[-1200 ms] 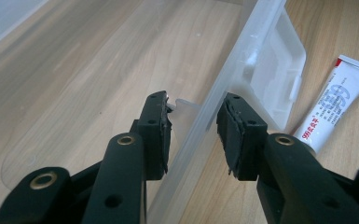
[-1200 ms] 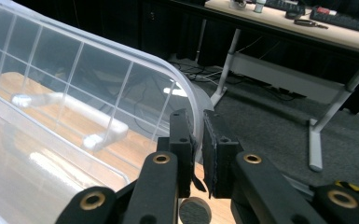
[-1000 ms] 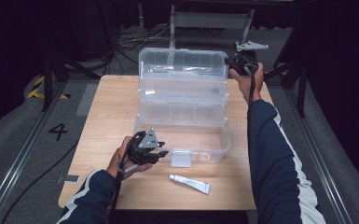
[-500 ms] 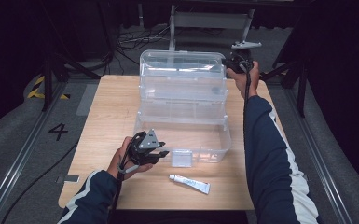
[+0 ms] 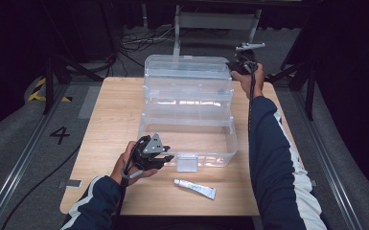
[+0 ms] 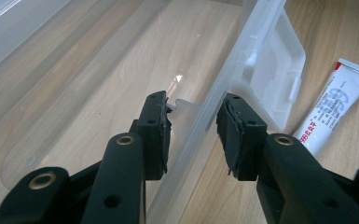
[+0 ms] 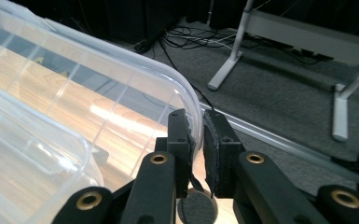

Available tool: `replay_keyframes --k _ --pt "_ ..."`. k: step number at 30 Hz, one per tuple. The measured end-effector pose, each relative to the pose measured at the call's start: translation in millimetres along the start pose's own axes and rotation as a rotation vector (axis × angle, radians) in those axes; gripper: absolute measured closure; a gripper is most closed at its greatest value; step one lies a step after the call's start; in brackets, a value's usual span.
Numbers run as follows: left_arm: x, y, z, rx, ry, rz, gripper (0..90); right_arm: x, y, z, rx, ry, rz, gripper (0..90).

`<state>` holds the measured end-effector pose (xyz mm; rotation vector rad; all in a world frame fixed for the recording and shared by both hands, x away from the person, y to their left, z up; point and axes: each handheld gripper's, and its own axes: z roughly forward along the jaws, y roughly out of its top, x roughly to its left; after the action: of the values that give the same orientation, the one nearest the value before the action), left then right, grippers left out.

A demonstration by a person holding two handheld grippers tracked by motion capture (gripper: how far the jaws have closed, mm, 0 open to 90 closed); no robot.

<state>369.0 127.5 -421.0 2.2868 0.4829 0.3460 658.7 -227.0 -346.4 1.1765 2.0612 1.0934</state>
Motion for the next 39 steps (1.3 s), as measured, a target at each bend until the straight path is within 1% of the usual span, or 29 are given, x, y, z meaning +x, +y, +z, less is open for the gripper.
replay_keyframes --k 4,8,10,12,13,15,17,19,21,22,23,25,27,28,29,30,31,32,34,35,36,37,38,39 --pt "-0.2 -0.3 -0.1 -0.001 0.001 0.003 64.1 -2.5 -3.7 8.0 0.014 0.006 0.005 81.6" --pt "0.1 -0.3 -0.2 0.0 -0.003 0.005 64.1 -6.0 -10.3 17.0 0.026 0.017 0.026 81.9" --pt "0.1 -0.4 -0.3 0.0 -0.004 0.004 64.2 -6.1 -13.4 21.4 0.046 0.013 0.025 82.9" --pt "0.1 -0.7 -0.2 -0.004 -0.004 0.005 64.1 -7.8 -16.4 26.0 0.072 0.017 0.034 83.1" --pt "-0.1 -0.9 -0.2 -0.005 -0.003 0.006 64.1 -8.6 -18.2 27.8 0.075 0.014 0.041 83.2" --pt "-0.2 -0.9 -0.2 -0.006 -0.003 0.006 64.1 -12.4 -21.4 28.6 0.061 0.034 0.074 83.1" --pt "0.0 -0.9 -0.2 -0.006 -0.003 0.006 64.1 -14.6 -23.1 28.6 0.055 0.05 0.092 83.0" --pt "-0.1 -0.9 -0.2 -0.006 -0.003 0.007 64.1 -13.6 -21.5 28.3 0.065 0.041 0.067 82.7" --pt "-0.2 -1.0 -0.2 -0.007 -0.002 0.007 64.1 -12.4 -20.4 28.5 0.074 0.035 0.055 80.9" --pt "-0.4 -1.1 -0.3 -0.008 -0.001 0.007 64.0 -12.3 -20.4 28.4 0.083 0.03 0.048 76.4" --pt "-0.4 -1.2 -0.3 -0.007 0.0 0.009 64.0 -11.7 -20.6 27.7 0.093 0.014 0.047 73.7" --pt "-0.5 -1.2 -0.3 -0.008 0.0 0.007 64.0 -11.2 -21.4 23.4 0.084 0.01 0.047 73.2" --pt "-0.6 -1.4 -0.3 -0.009 0.001 0.009 64.0 -10.0 -22.3 18.7 0.088 0.0 0.027 70.2" --pt "-0.5 -1.2 -0.2 -0.009 0.0 0.007 64.0 -9.3 -22.3 16.2 0.089 -0.001 0.026 68.7" --pt "-0.4 -1.1 -0.3 -0.009 0.0 0.007 64.0 -8.9 -22.1 10.7 0.086 -0.012 0.02 66.1" --pt "-0.3 -1.2 -0.4 -0.008 0.0 0.009 64.0 -9.6 -22.2 5.9 0.078 -0.018 0.021 66.7" --pt "-0.3 -1.2 -0.4 -0.008 0.0 0.009 64.0 -9.6 -22.2 5.9 0.078 -0.018 0.021 66.7" --pt "-0.6 -1.3 -0.3 -0.009 0.001 0.008 64.0 -10.2 -22.5 0.8 0.076 -0.023 0.021 66.2" --pt "-0.5 -1.2 -0.4 -0.007 0.001 0.009 63.9 -11.5 -23.9 -11.2 0.071 -0.032 -0.001 64.6" --pt "-0.3 -1.0 -0.2 -0.008 -0.001 0.006 64.0 -12.2 -24.9 -15.5 0.069 -0.025 0.001 64.5" --pt "-0.3 -0.8 -0.1 -0.008 -0.003 0.003 63.9 -13.6 -28.1 -30.0 0.066 -0.009 -0.018 62.9" --pt "-0.3 -0.8 -0.1 -0.008 -0.003 0.003 63.9 -14.2 -29.8 -36.9 0.062 -0.008 -0.026 62.5" --pt "-0.2 -0.5 -0.3 -0.003 -0.004 0.001 63.9 -15.3 -31.1 -41.8 0.057 -0.003 -0.028 62.4" --pt "-0.2 -0.5 -0.3 -0.003 -0.004 0.001 63.9 -15.3 -31.1 -41.8 0.057 -0.003 -0.028 62.4"
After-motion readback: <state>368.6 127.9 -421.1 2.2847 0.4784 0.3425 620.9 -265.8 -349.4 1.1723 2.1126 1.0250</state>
